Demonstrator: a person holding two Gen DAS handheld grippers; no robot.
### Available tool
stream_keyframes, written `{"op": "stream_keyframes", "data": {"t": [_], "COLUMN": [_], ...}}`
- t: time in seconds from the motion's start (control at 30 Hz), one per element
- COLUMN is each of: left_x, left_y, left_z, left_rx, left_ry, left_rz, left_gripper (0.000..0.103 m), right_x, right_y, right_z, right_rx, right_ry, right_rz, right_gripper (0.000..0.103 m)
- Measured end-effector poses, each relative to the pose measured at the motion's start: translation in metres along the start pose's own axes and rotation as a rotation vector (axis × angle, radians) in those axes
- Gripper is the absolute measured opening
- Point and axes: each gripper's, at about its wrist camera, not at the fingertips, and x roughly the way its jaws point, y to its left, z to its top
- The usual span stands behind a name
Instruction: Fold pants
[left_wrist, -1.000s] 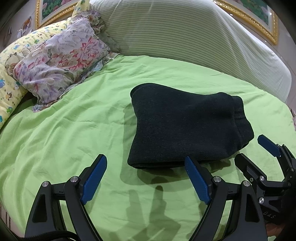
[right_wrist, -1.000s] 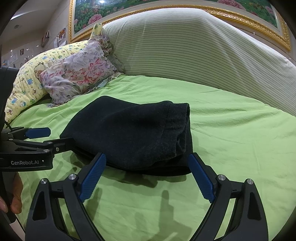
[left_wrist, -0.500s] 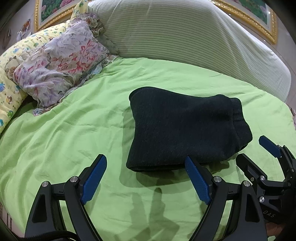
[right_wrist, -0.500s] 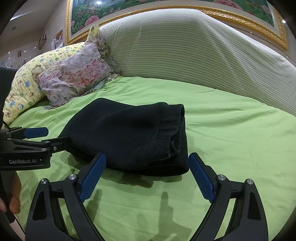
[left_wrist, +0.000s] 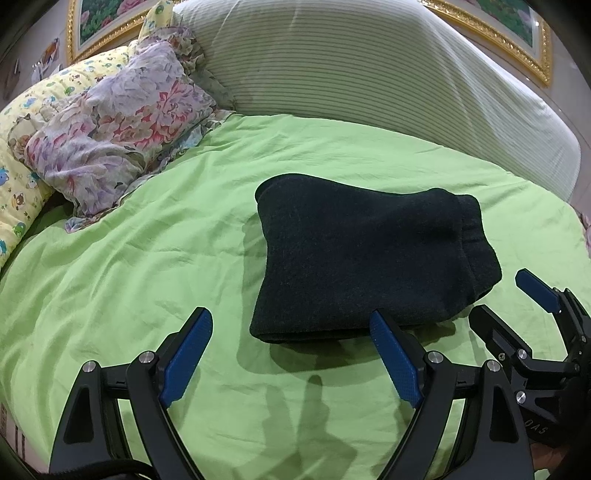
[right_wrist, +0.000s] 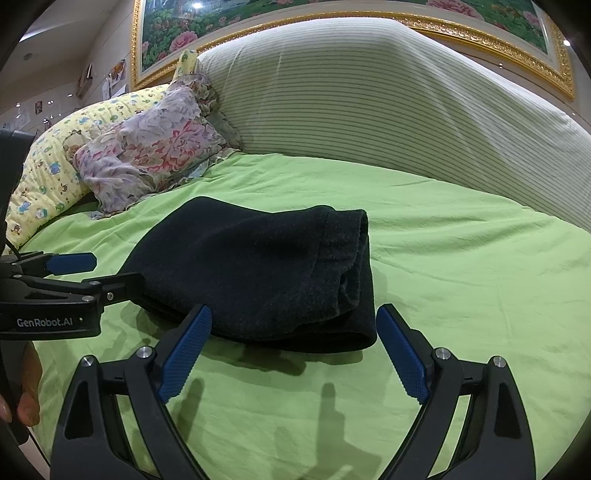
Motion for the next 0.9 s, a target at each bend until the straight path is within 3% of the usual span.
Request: {"op": "stream_keyframes", "data": {"t": [0.9], "left_x": [0.0002], "left_y": [-0.0024], "left_z": [0.0019], "left_rx": [0.014], "left_ry": [0.000], "left_rz": [-0.001], "left_gripper": [0.089], "right_x": [0.0014], "right_y": [-0.0101], "right_z": [0.0088], "right_rx": [0.007], "right_ry": [0.001], "right_rz": [0.015], "right_gripper": [0.091]}}
